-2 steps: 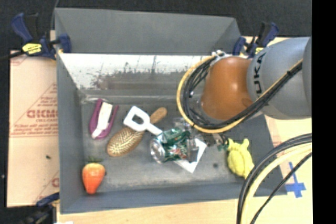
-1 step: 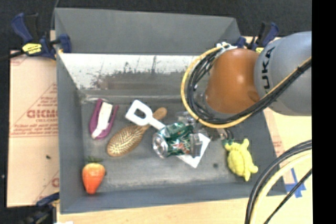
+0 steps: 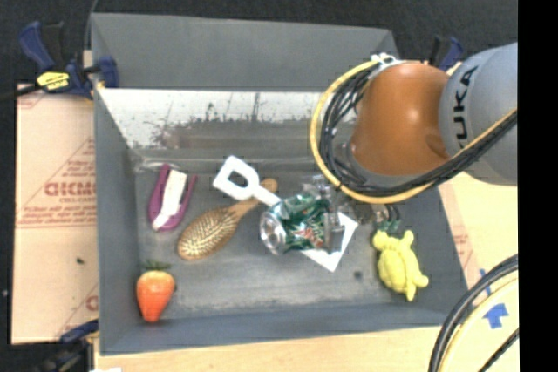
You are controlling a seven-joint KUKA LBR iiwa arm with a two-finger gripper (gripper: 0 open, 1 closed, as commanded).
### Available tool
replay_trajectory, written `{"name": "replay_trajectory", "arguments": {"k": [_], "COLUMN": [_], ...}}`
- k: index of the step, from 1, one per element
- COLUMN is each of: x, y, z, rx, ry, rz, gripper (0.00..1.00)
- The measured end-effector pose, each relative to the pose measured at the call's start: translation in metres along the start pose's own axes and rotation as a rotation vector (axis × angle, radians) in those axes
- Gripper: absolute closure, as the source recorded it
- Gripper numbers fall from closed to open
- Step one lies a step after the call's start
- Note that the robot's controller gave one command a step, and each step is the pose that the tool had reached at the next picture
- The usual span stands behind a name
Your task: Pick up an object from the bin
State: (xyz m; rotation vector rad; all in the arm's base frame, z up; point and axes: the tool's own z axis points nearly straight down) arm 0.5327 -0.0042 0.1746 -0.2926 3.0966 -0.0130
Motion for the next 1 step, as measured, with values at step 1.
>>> {"name": "replay_trajectory", "arguments": {"k": [1], "x": [-0.0022], "y": [-0.0007], "z": [-0.024], "rx": [0.002], "ry": [-0.007], "rz": [0.0], "gripper": [1.0]}}
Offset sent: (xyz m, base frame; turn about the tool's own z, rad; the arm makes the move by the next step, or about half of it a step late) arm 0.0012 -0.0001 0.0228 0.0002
